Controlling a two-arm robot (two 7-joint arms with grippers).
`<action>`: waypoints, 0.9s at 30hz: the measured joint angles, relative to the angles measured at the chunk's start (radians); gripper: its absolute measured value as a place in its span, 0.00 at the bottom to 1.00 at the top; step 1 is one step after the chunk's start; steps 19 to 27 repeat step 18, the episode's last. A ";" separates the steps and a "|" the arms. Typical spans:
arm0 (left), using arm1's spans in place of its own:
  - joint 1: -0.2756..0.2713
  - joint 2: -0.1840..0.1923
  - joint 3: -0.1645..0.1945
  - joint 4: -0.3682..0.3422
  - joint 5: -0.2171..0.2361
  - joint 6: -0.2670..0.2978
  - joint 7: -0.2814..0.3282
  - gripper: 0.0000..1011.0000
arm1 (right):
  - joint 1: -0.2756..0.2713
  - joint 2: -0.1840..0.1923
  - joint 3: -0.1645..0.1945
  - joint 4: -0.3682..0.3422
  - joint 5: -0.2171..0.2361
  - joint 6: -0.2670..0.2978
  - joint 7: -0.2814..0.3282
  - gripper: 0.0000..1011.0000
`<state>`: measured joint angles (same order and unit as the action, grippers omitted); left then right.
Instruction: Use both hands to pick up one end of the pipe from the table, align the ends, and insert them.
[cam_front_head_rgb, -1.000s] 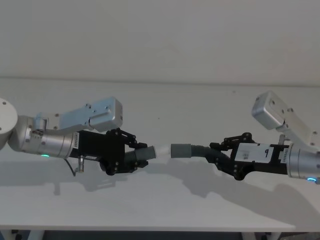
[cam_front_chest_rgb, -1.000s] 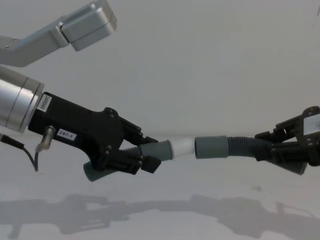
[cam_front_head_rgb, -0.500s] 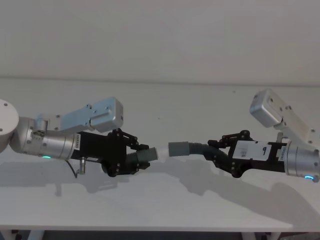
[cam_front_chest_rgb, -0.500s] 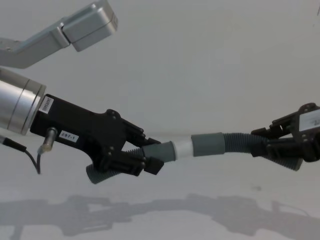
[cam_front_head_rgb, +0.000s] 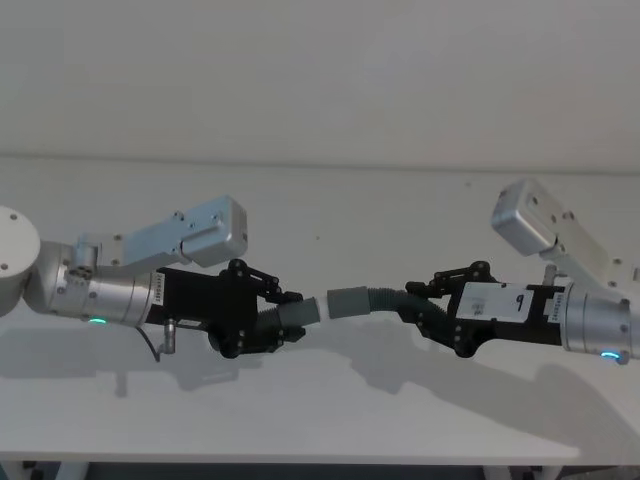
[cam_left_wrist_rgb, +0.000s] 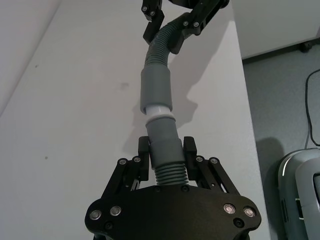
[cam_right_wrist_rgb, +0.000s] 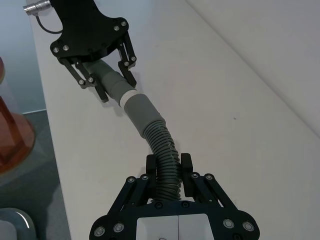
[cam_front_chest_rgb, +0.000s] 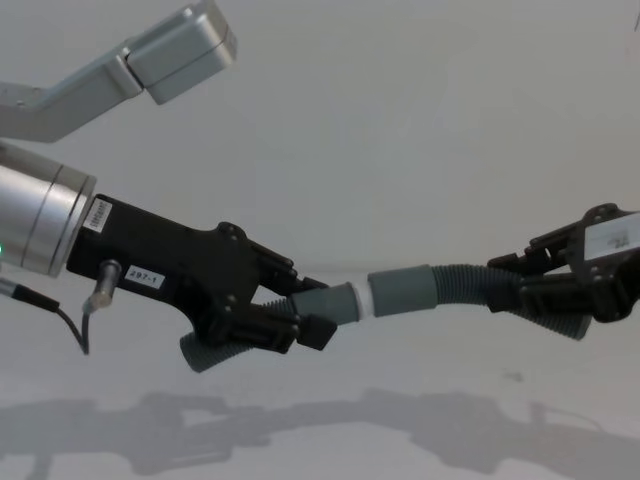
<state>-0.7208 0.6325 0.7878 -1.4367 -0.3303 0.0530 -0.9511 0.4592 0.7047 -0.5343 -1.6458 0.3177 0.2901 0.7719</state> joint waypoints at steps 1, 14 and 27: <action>0.000 0.000 0.000 0.000 -0.001 0.000 0.001 0.39 | 0.001 0.000 -0.001 0.000 0.000 -0.001 0.001 0.28; 0.006 0.001 0.001 -0.004 -0.014 0.002 0.011 0.39 | 0.008 -0.003 -0.010 0.003 0.004 -0.005 0.006 0.28; 0.006 0.000 0.001 -0.005 -0.016 0.002 0.013 0.39 | 0.008 -0.003 -0.012 0.003 0.005 -0.006 0.007 0.28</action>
